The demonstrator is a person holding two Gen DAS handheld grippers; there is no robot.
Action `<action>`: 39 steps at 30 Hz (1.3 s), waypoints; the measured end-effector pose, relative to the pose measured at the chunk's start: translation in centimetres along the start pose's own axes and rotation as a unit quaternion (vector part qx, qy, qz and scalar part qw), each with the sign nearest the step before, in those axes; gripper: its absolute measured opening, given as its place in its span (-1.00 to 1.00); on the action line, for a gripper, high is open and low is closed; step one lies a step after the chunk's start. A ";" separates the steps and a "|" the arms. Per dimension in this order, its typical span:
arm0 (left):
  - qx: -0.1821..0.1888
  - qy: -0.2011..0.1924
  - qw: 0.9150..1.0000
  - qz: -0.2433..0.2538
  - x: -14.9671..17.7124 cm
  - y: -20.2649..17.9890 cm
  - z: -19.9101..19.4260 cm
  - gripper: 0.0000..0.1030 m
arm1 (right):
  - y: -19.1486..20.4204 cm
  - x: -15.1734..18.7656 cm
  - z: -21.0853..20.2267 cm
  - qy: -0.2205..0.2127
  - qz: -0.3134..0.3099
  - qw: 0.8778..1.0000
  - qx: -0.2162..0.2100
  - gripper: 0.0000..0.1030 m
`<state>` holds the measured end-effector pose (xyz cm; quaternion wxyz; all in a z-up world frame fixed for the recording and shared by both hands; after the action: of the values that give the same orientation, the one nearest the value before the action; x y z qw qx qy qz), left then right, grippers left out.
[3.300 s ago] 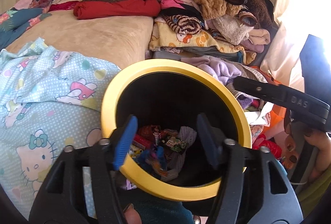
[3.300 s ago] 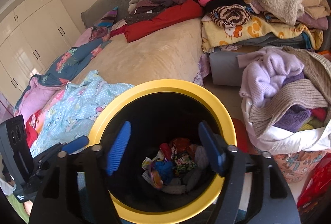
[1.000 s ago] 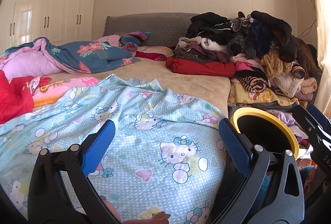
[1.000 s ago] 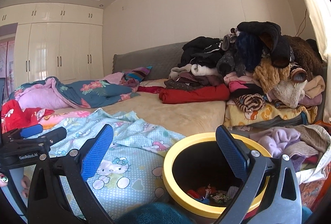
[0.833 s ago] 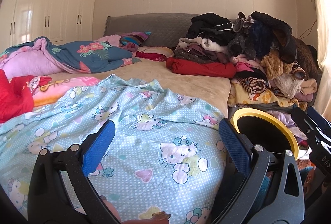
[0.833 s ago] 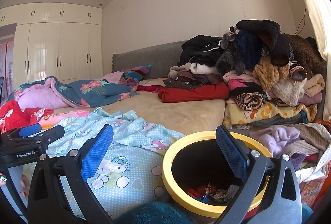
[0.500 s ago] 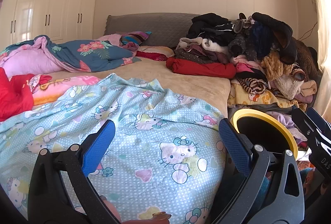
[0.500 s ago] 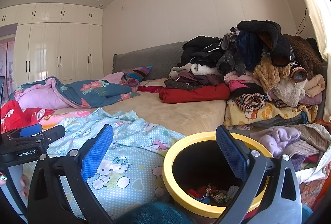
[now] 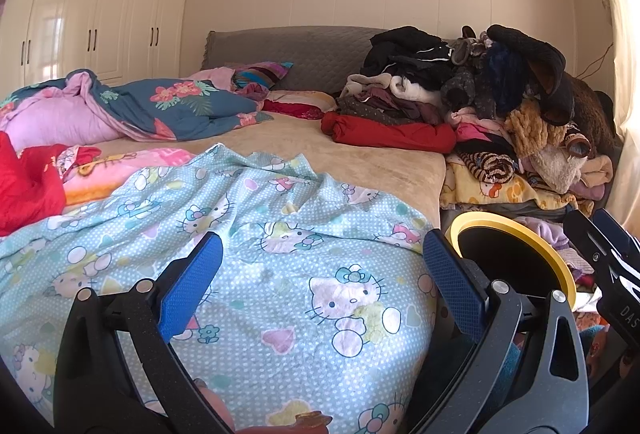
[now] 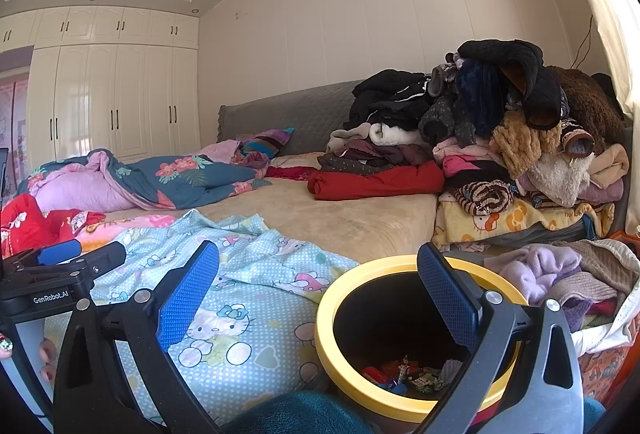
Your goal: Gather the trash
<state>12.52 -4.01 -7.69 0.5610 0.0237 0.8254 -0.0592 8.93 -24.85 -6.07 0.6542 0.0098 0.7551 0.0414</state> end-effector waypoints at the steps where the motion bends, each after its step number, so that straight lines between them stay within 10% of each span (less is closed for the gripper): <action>1: 0.000 0.001 1.000 0.000 0.0 0.0 0.0 0.79 | 0.0 0.0 0.0 0.000 0.000 1.000 0.000 0.88; 39: -0.001 0.043 0.999 -0.018 1.4 1.0 0.9 0.79 | 1.5 -0.2 1.2 0.023 0.008 0.999 -0.029 0.88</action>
<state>12.90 -3.17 -9.36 0.5236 0.0109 0.8492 -0.0675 10.04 -23.30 -5.95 0.6363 -0.0043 0.7684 0.0685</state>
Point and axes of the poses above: each gripper's, at about its wrist camera, not at the fingertips, and z roughly the way its jaws point, y to its left, x to its underside, the point moved 10 cm from there along z, roughly the way its jaws point, and after that the axes turned 1 degree about -y, right-handed, at the moved point
